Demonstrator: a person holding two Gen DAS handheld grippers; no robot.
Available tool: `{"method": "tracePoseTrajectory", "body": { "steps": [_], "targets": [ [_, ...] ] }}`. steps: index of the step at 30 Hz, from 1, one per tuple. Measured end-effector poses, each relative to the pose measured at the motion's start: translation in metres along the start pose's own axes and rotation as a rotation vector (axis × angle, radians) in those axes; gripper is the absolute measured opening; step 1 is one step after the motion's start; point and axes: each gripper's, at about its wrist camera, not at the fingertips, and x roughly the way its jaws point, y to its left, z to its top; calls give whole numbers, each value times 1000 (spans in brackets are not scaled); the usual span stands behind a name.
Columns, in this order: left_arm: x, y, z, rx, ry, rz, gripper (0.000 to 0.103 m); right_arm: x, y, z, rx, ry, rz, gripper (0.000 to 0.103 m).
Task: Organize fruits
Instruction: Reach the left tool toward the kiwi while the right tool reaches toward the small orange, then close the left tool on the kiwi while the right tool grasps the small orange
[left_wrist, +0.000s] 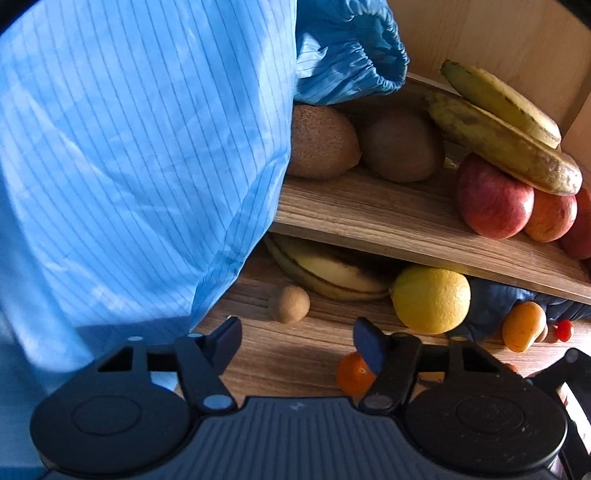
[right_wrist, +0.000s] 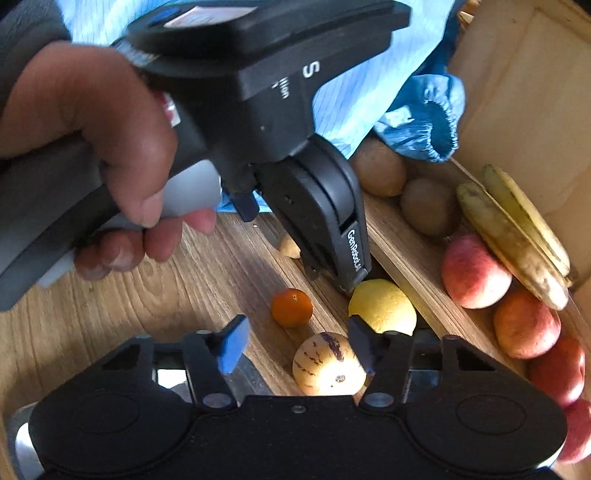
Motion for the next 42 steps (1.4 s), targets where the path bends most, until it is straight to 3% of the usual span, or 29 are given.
{"method": "tracePoseTrajectory", "body": {
  "steps": [6,10,17,30,42],
  "targets": [
    [10,5,2,-16,12,-9,53,20,-4,11,-18,31,9,50],
    [18,8,1,-18,17,-12,50,31,-6,15,-53,51,13,43],
    [33,17,6,-38,22,-1,50,49,-12,19,-34,100,66,43],
    [51,13,14,-32,16,-19,30,68,-23,19,61,136,119,37],
    [44,12,-2,-19,3,-31,29,58,-24,14,101,104,112,33]
  ]
}}
